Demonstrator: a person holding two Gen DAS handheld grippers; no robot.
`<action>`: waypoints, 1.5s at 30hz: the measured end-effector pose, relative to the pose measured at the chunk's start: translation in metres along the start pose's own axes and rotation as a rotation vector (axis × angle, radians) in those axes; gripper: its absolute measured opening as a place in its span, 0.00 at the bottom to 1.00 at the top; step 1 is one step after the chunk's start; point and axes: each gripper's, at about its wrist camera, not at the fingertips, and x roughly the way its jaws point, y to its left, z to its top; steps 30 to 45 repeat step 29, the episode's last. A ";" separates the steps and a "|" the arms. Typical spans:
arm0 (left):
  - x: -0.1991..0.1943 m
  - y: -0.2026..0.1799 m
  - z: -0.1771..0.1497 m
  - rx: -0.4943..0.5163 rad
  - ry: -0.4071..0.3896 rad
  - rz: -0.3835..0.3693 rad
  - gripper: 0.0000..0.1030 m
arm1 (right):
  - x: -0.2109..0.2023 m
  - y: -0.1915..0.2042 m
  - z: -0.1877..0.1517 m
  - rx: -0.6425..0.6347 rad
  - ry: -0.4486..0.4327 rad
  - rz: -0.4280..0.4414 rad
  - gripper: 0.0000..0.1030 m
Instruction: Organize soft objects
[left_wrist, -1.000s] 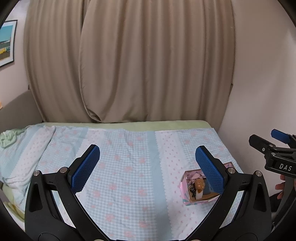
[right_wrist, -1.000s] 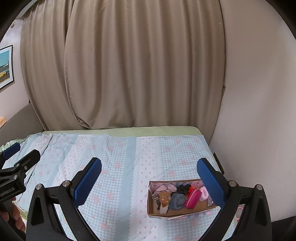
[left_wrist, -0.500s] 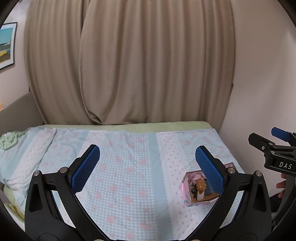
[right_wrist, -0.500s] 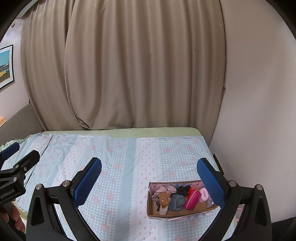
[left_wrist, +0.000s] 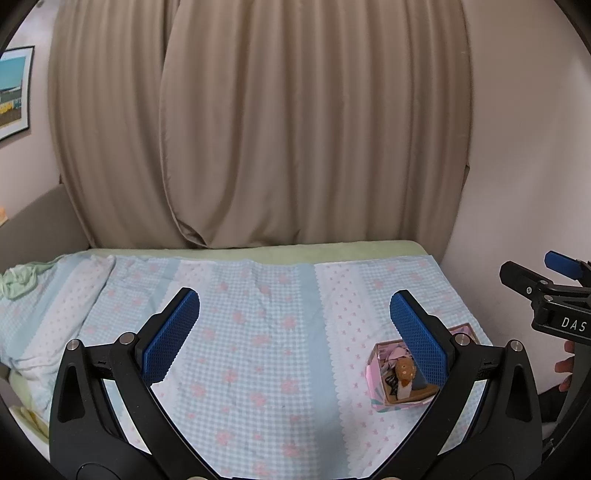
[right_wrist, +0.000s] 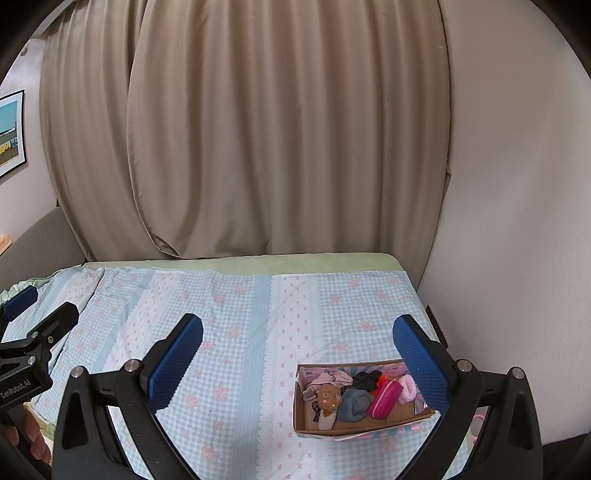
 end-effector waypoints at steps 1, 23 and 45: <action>0.000 0.000 0.000 -0.001 0.000 0.002 1.00 | 0.000 0.000 0.000 0.000 0.001 0.001 1.00; 0.001 -0.005 0.000 -0.001 -0.023 0.037 1.00 | 0.003 0.000 0.003 -0.004 0.006 0.001 1.00; 0.011 -0.003 -0.006 0.020 0.010 0.033 1.00 | 0.015 0.007 0.007 -0.007 0.032 0.008 1.00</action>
